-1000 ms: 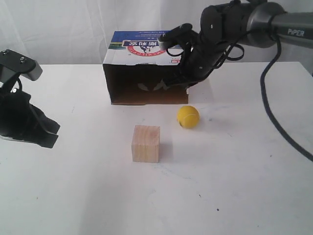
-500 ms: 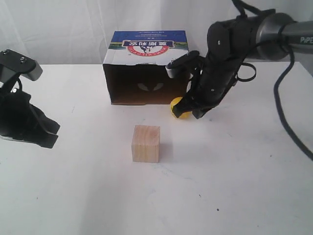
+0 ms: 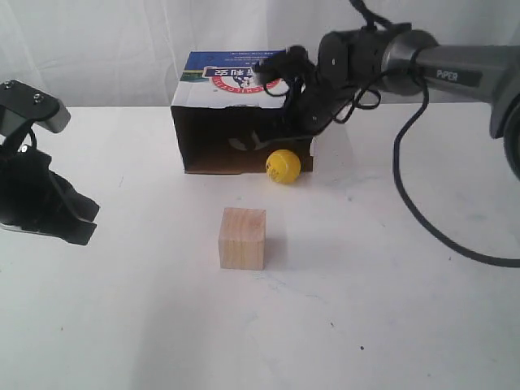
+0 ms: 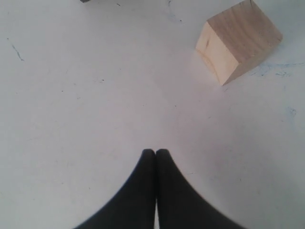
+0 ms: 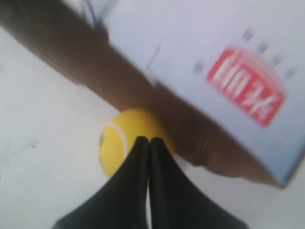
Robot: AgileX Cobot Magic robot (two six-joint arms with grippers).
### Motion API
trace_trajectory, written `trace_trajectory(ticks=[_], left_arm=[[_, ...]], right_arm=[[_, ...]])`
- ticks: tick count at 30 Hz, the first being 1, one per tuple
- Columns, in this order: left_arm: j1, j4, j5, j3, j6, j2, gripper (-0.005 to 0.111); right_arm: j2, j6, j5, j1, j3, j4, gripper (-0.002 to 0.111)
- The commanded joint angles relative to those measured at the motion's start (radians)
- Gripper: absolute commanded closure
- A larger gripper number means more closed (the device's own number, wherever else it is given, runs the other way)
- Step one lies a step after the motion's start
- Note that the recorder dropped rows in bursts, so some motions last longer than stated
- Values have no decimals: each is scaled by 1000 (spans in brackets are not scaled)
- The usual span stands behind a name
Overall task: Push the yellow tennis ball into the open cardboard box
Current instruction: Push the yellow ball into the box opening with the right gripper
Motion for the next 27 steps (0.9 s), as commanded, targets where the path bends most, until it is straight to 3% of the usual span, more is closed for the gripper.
trace_trajectory(ticks=[1,9,17,27], left_arm=[[-4,-5,21,-7,12,0,107],[-4,-5,23,-7,12,0,107],[-4,-5,25,-7,12,0,107],[-4,-5,15,-7,12,0,107]], right_arm=[[-109,-7,3,-18,-24,10,108],[-160,-83,222,-18,5,105,108],[-139,-145,279,-12,129,197,108],[-88,-241,298,-10,154,320,108]])
